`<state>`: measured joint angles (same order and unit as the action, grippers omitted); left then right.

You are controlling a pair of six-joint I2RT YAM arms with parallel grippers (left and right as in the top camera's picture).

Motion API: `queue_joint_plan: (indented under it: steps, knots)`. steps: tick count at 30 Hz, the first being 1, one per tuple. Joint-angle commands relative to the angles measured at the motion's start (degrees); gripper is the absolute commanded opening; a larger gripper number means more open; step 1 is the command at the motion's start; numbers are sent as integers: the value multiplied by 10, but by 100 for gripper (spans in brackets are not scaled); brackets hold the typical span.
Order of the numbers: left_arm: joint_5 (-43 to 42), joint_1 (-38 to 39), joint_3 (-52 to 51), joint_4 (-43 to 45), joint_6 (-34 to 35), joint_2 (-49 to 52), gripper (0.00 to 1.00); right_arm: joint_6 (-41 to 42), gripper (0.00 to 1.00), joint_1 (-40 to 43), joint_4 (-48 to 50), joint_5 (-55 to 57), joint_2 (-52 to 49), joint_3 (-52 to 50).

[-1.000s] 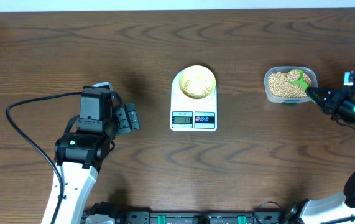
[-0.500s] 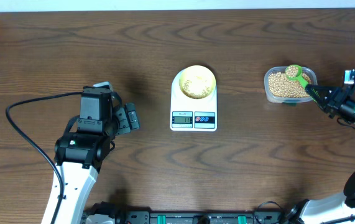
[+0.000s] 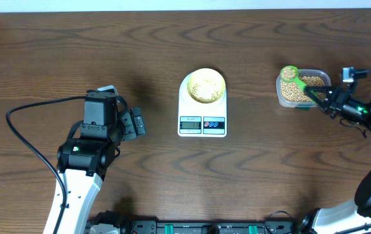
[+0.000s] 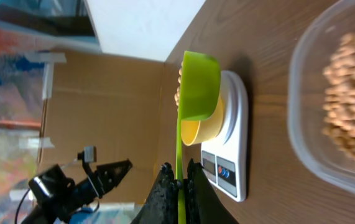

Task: Scoop item into bowl and weigh 50g on scale
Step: 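Lift the filled scoop and carry it left over the yellow bowl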

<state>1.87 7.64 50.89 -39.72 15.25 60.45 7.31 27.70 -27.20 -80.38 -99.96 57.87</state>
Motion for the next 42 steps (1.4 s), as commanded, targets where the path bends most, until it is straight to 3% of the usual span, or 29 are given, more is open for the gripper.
queue_joint_plan:
  steps: [1,12,26,34,42]
  knots:
    - [8,-2,1,-1,1,2,98,16,1,-25,9,-26,-5,-3]
    - [8,-2,1,-1,1,2,98,156,1,-119,150,-22,-5,-3]
    - [8,-2,1,-1,1,2,98,366,1,-261,332,71,-5,-3]
    - [8,-2,0,-2,1,2,98,372,1,-322,352,125,-5,-3]
    - [8,-2,0,-2,1,2,98,292,1,-364,362,185,-5,-3]
